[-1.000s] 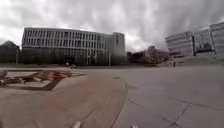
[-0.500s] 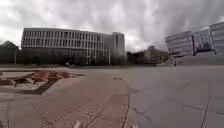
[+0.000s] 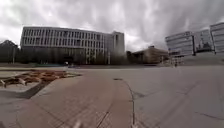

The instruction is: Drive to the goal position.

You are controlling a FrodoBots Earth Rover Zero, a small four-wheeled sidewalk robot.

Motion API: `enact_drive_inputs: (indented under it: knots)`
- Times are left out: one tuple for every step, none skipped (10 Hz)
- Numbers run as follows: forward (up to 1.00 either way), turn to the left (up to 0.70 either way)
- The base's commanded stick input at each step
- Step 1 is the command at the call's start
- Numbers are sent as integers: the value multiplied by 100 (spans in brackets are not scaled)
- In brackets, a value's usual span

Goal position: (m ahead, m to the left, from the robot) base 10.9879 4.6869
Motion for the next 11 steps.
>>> enact_drive_inputs:
  knots:
    - [41, 0]
    - [0, 0]
    - [0, 0]
    - [0, 0]
    - [0, 0]
    - [0, 0]
    - [0, 0]
    - [0, 0]
    - [0, 0]
    - [0, 0]
    - [3, 0]
